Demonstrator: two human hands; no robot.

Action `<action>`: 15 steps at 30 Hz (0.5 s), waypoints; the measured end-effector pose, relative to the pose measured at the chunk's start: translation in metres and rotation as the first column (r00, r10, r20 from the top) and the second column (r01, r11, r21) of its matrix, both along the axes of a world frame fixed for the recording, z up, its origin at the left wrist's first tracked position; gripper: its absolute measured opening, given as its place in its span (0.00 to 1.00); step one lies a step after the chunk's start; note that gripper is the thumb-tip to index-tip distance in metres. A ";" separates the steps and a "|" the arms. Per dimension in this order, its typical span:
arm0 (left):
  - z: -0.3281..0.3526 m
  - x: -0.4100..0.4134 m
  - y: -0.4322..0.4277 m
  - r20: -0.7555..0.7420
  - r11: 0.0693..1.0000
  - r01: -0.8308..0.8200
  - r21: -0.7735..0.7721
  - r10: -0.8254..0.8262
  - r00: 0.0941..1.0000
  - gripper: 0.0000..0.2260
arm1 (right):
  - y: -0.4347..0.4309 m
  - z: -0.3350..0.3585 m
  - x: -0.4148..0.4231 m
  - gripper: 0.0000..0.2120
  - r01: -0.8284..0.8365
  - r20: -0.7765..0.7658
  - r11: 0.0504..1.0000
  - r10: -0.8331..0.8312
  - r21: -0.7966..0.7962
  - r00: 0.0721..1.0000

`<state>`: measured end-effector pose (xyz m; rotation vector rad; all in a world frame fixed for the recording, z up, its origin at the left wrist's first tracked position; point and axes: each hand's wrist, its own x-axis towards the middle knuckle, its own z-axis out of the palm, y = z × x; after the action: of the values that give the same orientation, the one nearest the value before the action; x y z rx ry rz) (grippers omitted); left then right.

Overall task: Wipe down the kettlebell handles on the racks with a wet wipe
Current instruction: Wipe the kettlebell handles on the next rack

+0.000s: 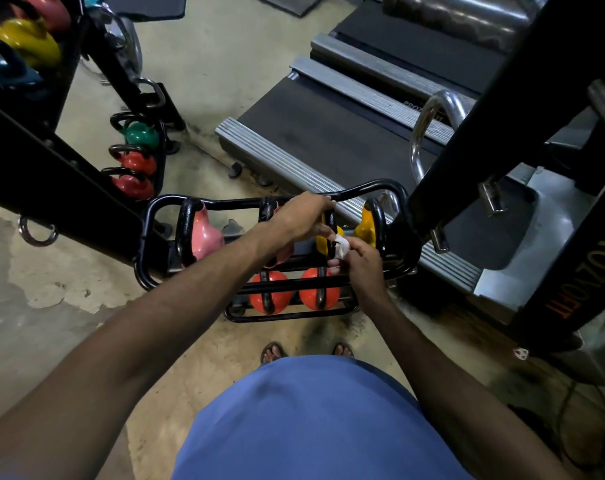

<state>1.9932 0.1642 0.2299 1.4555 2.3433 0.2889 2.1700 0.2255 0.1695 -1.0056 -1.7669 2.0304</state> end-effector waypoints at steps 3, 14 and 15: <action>0.003 0.001 0.001 -0.016 1.000 0.020 -0.021 -0.020 1.000 0.33 | 0.012 -0.003 -0.006 0.17 -0.033 0.078 0.996 0.039 -0.081 0.996; 0.002 0.000 0.006 -0.022 0.997 0.026 -0.066 -0.028 0.999 0.33 | 0.034 0.017 -0.025 0.16 -0.212 0.249 0.970 0.236 -0.122 0.939; 0.002 0.000 0.005 -0.023 0.998 0.028 -0.064 -0.029 0.999 0.33 | 0.035 0.018 -0.026 0.15 -0.213 0.261 0.968 0.241 -0.134 0.935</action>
<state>1.9930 0.1697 0.2319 1.4687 2.3265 0.1882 2.1435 0.2607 0.1871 -1.2178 -2.0184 2.2320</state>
